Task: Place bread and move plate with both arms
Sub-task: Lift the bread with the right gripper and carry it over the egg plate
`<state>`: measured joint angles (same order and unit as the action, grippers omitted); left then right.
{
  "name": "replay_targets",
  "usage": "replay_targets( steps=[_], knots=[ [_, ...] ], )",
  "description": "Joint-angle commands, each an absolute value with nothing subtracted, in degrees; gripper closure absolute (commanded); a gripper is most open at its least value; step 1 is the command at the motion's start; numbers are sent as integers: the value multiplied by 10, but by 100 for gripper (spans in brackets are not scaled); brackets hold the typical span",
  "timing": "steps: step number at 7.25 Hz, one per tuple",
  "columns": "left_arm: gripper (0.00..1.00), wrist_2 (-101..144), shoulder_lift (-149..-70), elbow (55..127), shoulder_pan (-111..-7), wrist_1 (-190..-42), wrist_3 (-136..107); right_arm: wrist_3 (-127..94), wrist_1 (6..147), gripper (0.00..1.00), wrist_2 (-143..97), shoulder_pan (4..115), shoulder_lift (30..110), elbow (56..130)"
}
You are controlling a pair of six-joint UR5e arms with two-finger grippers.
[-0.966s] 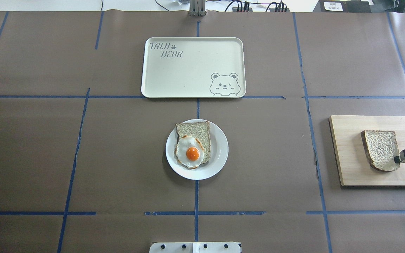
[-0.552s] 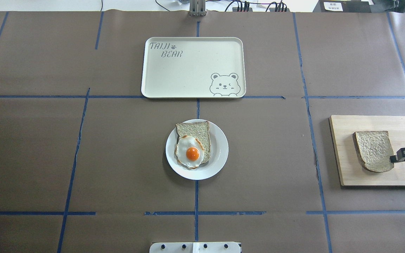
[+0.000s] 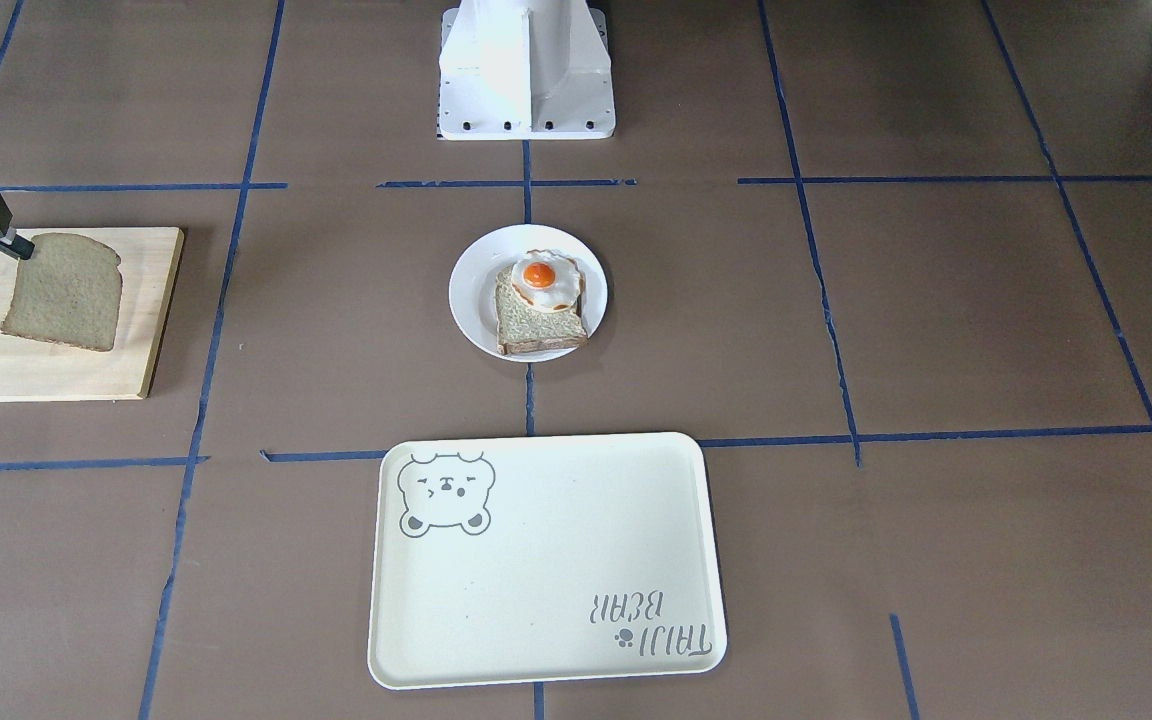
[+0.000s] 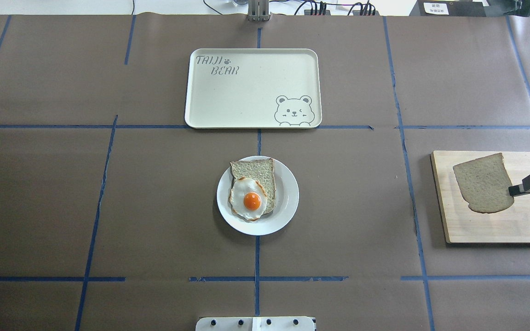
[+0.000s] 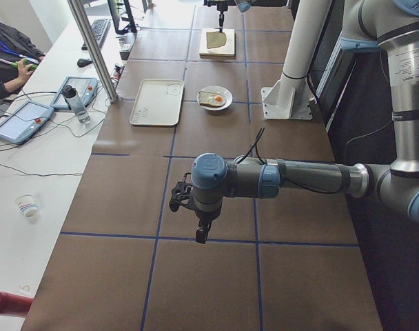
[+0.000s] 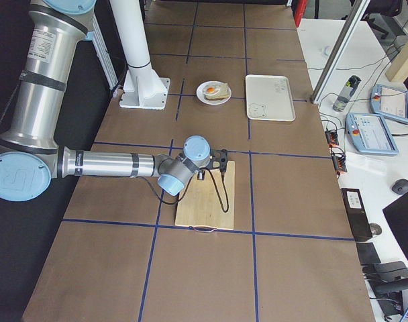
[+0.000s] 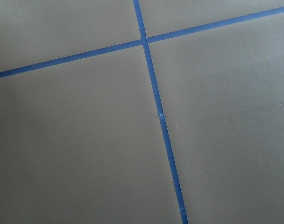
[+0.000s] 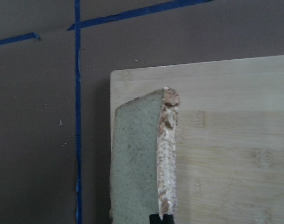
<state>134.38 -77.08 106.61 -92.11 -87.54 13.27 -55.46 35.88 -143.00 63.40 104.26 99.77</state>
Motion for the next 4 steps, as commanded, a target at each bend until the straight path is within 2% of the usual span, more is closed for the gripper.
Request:
replay_targets(
  steps=[1, 4],
  knots=[
    [0, 1344, -771, 1066, -921, -875, 133, -643, 360, 100, -1458, 646, 966, 1005],
    [0, 1345, -771, 1067, -921, -875, 133, -778, 360, 100, -1401, 548, 821, 998]
  ],
)
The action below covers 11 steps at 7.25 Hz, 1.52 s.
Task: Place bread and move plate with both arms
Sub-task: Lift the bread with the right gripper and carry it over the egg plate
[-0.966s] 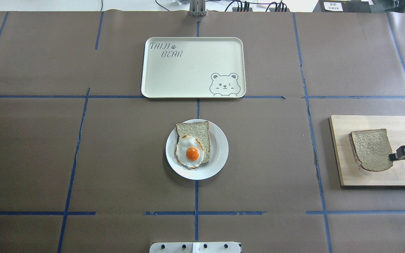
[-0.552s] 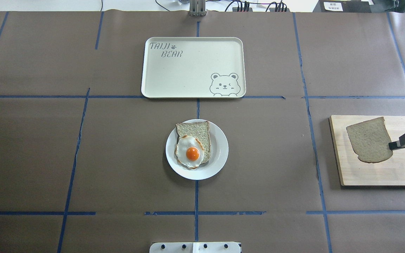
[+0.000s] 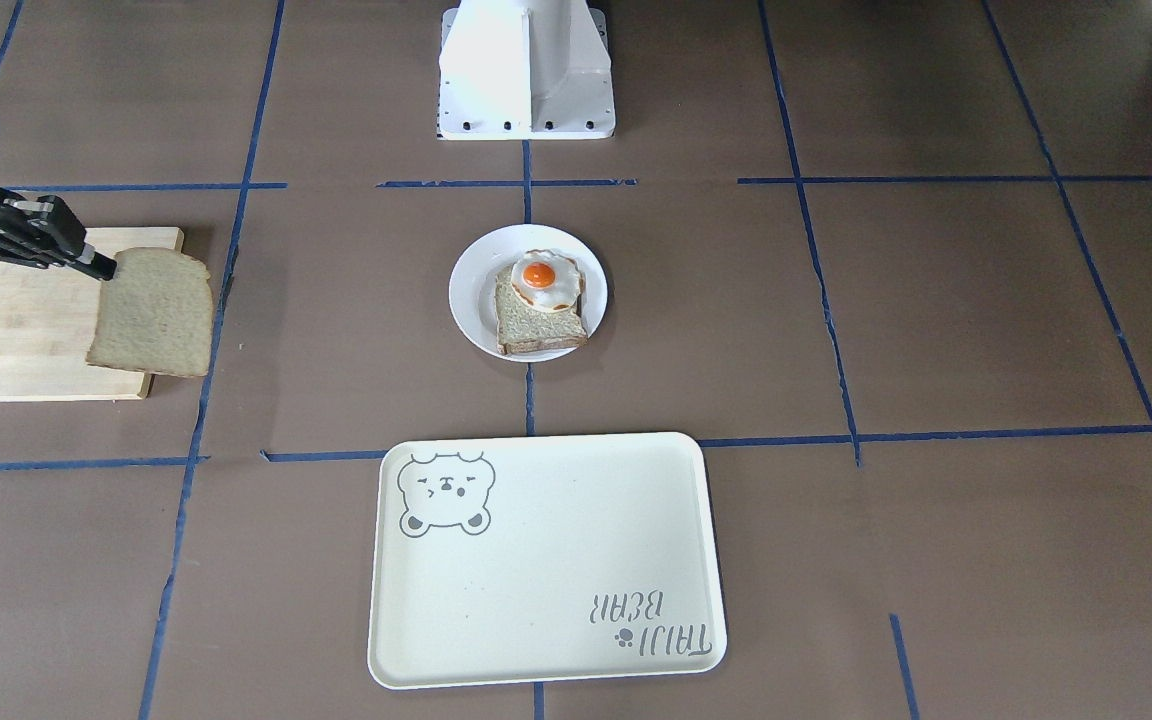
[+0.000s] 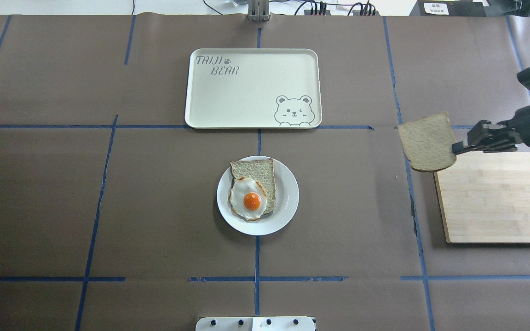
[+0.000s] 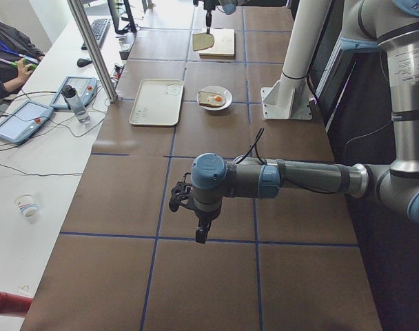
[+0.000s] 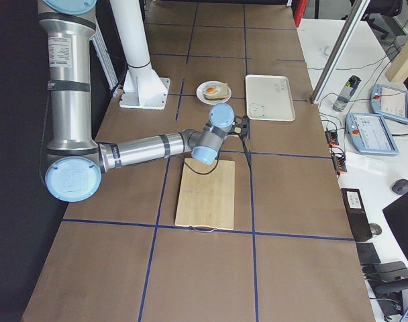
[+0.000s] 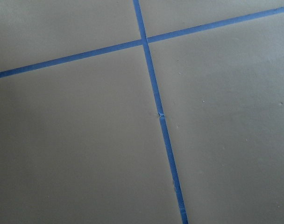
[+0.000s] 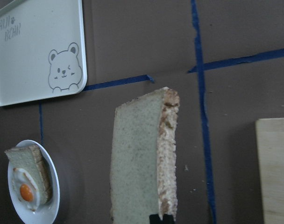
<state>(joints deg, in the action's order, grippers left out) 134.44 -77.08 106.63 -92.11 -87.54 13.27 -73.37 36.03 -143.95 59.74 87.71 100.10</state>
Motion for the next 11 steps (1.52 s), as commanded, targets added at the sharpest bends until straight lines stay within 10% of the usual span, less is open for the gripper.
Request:
replay_targets(
  steps=[1, 11],
  knots=[
    [0, 1345, -772, 1067, -921, -875, 133, -820, 360, 100, -1358, 501, 777, 993],
    [0, 1345, -772, 1066, -921, -875, 133, -899, 354, 100, -1036, 251, 645, 941]
  ],
)
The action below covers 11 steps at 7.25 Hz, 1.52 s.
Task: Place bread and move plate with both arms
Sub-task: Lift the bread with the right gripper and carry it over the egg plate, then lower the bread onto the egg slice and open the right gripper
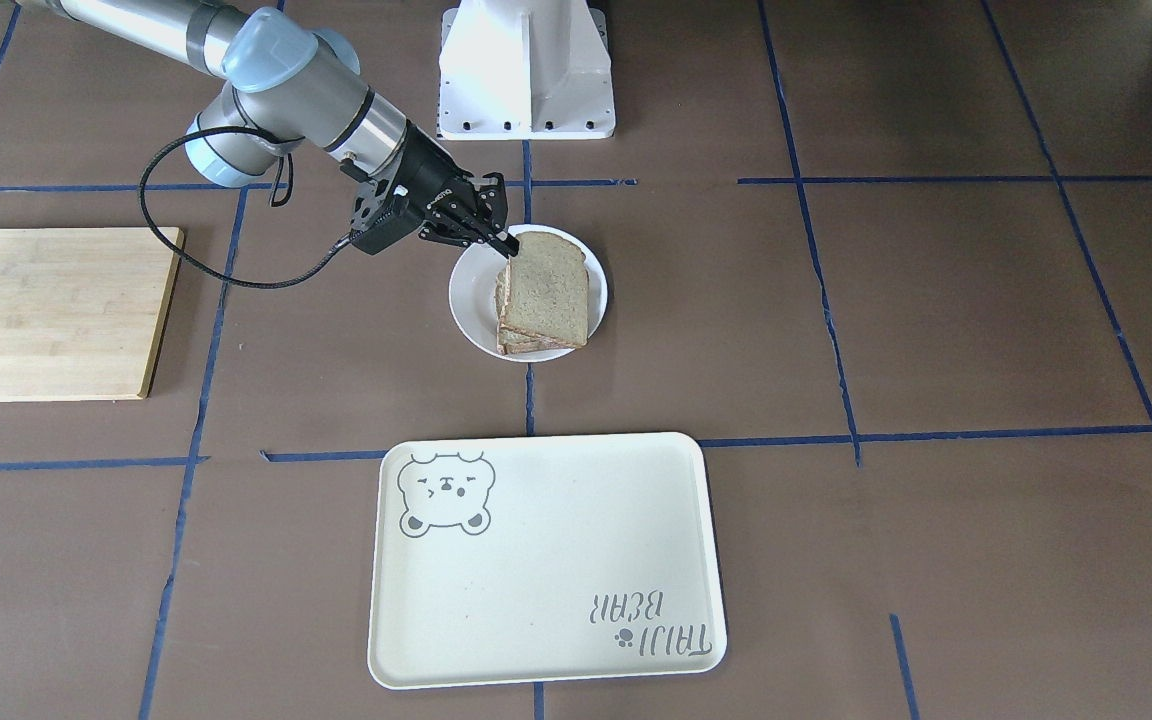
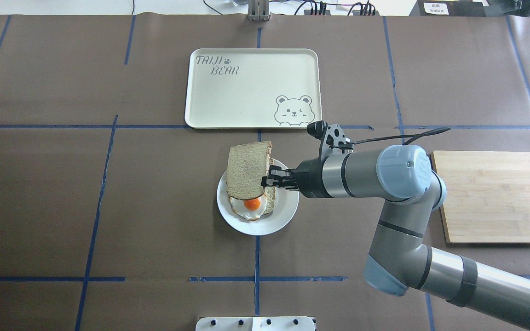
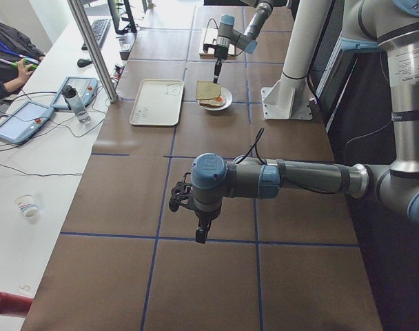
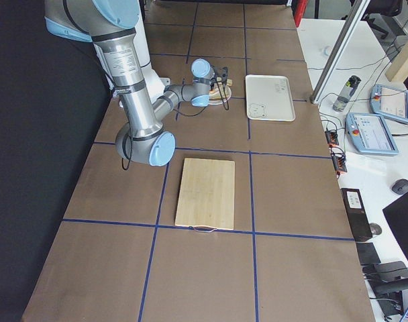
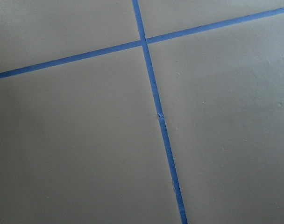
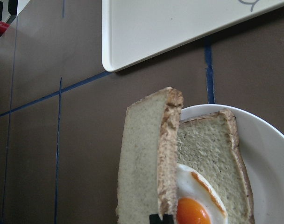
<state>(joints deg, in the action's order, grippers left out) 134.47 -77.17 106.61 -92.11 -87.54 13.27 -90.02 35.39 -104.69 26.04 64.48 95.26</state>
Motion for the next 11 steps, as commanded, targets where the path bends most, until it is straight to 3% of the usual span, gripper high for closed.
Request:
replay_targets(
  steps=[1, 6, 7, 8, 9, 11],
  knots=[
    [0, 1345, -772, 1066, -921, -875, 133, -893, 354, 100, -1035, 247, 648, 939],
    [0, 1345, -772, 1068, -921, -876, 133, -860, 354, 95, -1033, 238, 656, 927],
    [0, 1345, -772, 1068, -921, -876, 133, -860, 354, 91, -1033, 237, 656, 927],
    [0, 1345, -772, 1068, -921, -876, 133, -860, 355, 75, -1033, 237, 656, 927],
    [0, 1345, -772, 1068, -921, -875, 133, -859, 360, 1, -1027, 237, 656, 928],
    [0, 1345, -772, 1068, -921, -875, 133, -823, 437, 0, -1044, 257, 648, 938]
  ],
)
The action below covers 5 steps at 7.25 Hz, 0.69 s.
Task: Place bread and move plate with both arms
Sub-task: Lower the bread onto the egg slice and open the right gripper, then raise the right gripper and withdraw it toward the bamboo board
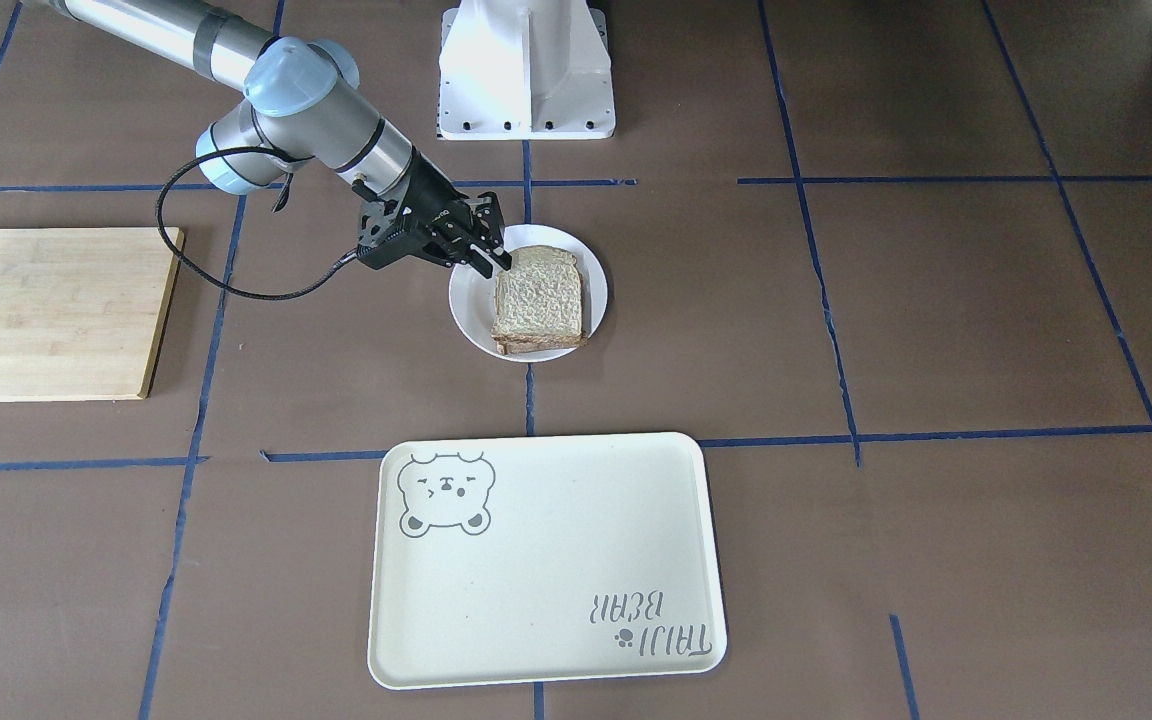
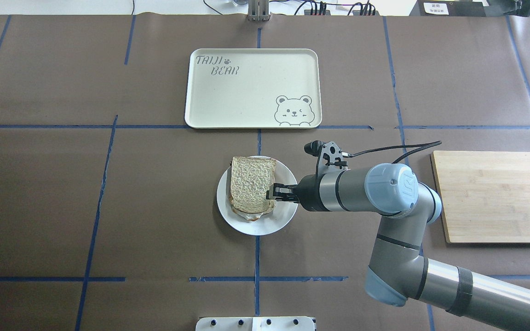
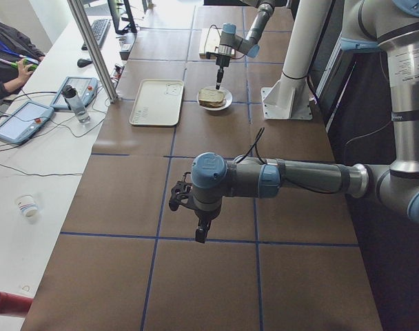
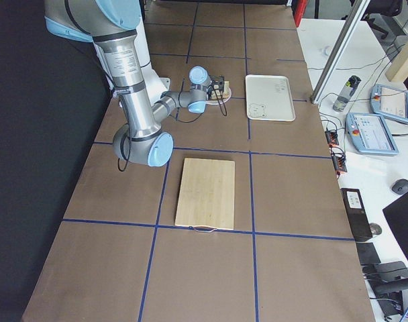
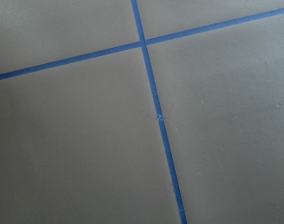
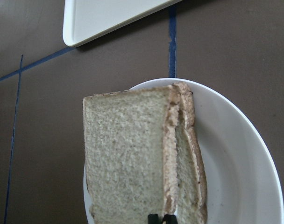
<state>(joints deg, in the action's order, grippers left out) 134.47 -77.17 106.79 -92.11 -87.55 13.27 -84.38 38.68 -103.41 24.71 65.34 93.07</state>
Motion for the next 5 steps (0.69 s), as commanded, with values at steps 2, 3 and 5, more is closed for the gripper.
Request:
replay_targets(
  steps=[2, 3, 5],
  knots=[
    [0, 1345, -773, 1069, -921, -877, 133, -789, 524, 0, -1146, 335, 654, 961],
    [0, 1345, -773, 1069, -920, -891, 133, -749, 577, 0, -1186, 374, 655, 968],
    [0, 1340, -776, 1057, -919, -982, 127, -579, 735, 0, -1256, 471, 657, 990]
  ],
)
